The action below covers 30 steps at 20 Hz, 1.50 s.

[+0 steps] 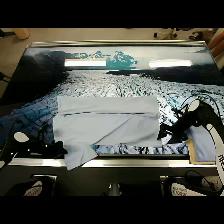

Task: Fold the shirts.

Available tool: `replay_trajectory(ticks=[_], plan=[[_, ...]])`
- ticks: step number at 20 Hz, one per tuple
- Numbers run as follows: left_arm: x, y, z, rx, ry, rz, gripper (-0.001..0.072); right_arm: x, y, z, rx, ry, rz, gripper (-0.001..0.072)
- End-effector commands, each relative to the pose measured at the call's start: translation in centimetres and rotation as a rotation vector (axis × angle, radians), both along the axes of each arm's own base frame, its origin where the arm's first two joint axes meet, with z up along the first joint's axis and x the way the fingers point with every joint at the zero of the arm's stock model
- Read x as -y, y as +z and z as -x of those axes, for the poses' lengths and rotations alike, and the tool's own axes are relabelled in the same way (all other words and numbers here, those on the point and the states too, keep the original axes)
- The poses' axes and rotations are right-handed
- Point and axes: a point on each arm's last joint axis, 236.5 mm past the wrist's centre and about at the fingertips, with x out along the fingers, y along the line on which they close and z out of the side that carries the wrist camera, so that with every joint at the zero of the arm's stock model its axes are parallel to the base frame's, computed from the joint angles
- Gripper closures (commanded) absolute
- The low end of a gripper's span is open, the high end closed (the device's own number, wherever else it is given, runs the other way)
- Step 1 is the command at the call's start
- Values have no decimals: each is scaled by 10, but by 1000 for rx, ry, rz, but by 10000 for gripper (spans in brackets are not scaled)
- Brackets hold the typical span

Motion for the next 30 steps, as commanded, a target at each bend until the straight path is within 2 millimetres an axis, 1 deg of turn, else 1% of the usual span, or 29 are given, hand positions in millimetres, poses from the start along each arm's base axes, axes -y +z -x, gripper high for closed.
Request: replay_trajectory(ticks=[1, 3, 4, 5, 6, 7, 8, 9, 10, 11, 12, 13, 15, 16, 17, 18, 19, 21, 23, 24, 25, 27, 28, 29, 30], plan=[[-1, -4, -6, 23, 23, -20, 689, -15, -23, 9, 17, -37, -45, 160], [-1, -3, -6, 24, 21, -19, 689, -19, -28, 4, 44, -62, -59, 162], [-1, -3, -6, 26, 21, -19, 690, -20, -30, 1, 57, -72, -56, 181], [-1, -2, -6, 29, 21, -20, 689, -22, -31, -1, 64, -85, -63, 184], [-1, -2, -7, 34, 20, -21, 689, -24, -32, -2, 70, -98, -71, 233], [-1, -1, -9, 41, 18, -22, 689, -27, -33, -3, 70, -116, -78, 384], [-2, 1, -12, 52, 14, -23, 689, -29, -32, -4, 68, -123, -84, 425], [-3, 5, -18, 72, 9, -25, 690, -33, -29, -3, 63, -121, -107, 669], [-4, 12, -27, 100, -1, -26, 690, -35, -25, -3, 61, -114, -120, 688], [-5, 26, -41, 154, -35, -27, 692, -35, -16, -3, 65, -79, -134, 690], [-7, 46, -56, 214, -62, -30, 693, -34, -5, -11, 98, -55, -137, 691], [-10, 72, -76, 288, -77, -42, 694, -31, 12, -28, 161, -40, -130, 691], [-15, 126, -118, 434, -67, -68, 694, -22, 52, -75, 323, -56, -98, 691], [-16, 148, -139, 490, -48, -66, 693, -17, 67, -101, 399, -78, -78, 691], [-18, 157, -154, 511, -46, -66, 693, -12, 77, -126, 466, -96, -61, 691], [-21, 157, -170, 507, -47, -66, 693, -7, 81, -147, 513, -113, -49, 691], [-24, 152, -186, 499, -39, -68, 692, -3, 80, -167, 540, -125, -40, 691], [-31, 137, -225, 488, -13, -68, 692, 3, 67, -198, 553, -139, -35, 691], [-26, 122, -259, 455, 11, -9, 692, 9, 50, -225, 565, -159, -30, 691], [-21, 112, -274, 434, 20, 22, 691, 9, 41, -236, 563, -186, -35, 690], [-18, 100, -284, 409, 17, 38, 692, 9, 32, -244, 555, -218, -43, 690], [-11, 71, -294, 347, 19, 54, 691, 4, 14, -252, 538, -257, -72, 689], [-7, 58, -294, 317, 18, 59, 665, 3, 5, -252, 518, -264, -80, 688], [-4, 48, -294, 295, 16, 65, 491, 1, -3, -250, 499, -268, -87, 682], [-3, 43, -294, 277, 28, 67, 221, -1, -6, -249, 490, -267, -94, 552]])
